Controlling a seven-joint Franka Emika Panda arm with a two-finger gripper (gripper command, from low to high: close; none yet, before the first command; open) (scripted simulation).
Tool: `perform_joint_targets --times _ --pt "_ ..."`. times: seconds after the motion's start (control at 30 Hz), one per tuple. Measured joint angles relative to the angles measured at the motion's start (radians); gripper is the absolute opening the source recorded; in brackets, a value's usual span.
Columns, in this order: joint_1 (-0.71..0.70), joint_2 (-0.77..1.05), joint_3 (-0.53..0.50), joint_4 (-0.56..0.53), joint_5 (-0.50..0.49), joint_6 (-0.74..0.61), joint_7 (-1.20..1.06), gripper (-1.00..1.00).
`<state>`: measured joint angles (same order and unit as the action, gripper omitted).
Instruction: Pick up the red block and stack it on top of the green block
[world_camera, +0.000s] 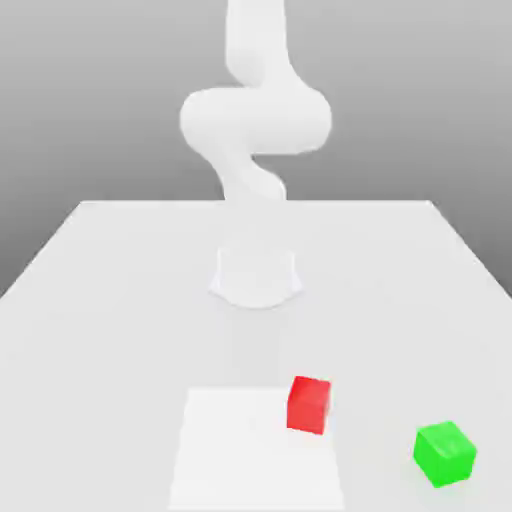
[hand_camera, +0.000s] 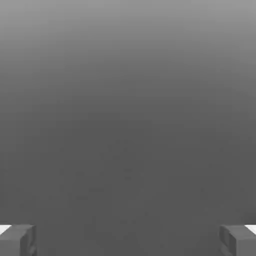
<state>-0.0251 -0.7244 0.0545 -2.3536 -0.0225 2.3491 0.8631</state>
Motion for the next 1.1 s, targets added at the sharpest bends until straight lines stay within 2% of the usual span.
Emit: perform_joint_targets --times 0.17,0.43,0.53,0.63,0.77,0.97,1.1 --pt "-0.051 0.182 0.103 -0.119 -0.048 0.111 0.142 0.0" --pt "-0.091 0.477 0.192 -0.308 -0.09 0.291 0.343 0.0" --pt "-0.084 0.576 0.205 -0.379 -0.067 0.358 0.389 0.0" --pt "-0.061 0.663 0.22 -0.449 0.008 0.426 0.398 0.0" --pt "-0.048 0.736 0.218 -0.461 0.01 0.486 0.422 0.0" --pt "-0.034 0.842 0.174 -0.443 -0.088 0.573 0.496 0.0" --pt "0.017 0.92 0.104 -0.435 -0.165 0.637 0.551 0.0"
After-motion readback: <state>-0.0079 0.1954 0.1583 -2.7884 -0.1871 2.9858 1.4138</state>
